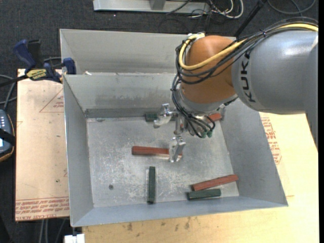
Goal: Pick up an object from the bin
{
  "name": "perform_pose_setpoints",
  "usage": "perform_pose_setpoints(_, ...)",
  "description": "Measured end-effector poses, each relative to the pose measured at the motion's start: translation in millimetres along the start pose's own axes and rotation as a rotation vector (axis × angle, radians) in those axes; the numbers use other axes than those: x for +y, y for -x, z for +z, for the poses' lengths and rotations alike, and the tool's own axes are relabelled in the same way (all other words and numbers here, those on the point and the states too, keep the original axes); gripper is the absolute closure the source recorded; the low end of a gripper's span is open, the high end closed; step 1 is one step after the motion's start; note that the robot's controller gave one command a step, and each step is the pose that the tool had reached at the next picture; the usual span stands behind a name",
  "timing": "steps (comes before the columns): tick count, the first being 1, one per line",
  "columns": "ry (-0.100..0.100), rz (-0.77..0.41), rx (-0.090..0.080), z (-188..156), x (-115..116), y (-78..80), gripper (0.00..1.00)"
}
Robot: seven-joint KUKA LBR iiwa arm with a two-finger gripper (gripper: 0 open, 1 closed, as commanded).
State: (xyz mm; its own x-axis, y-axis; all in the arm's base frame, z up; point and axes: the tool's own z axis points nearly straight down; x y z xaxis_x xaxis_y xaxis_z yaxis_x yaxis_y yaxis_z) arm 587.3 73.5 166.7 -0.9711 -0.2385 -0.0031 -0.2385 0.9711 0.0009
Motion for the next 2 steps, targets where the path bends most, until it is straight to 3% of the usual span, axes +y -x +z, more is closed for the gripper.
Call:
perform_pose_setpoints(1, 0.0, 0.0, 0.0, 0.0, 0.0, 0.0, 0.0)
perform_pose_setpoints(2, 0.001, 0.119, -0.005, 89.1, -14.6, -12.0, 1.0)
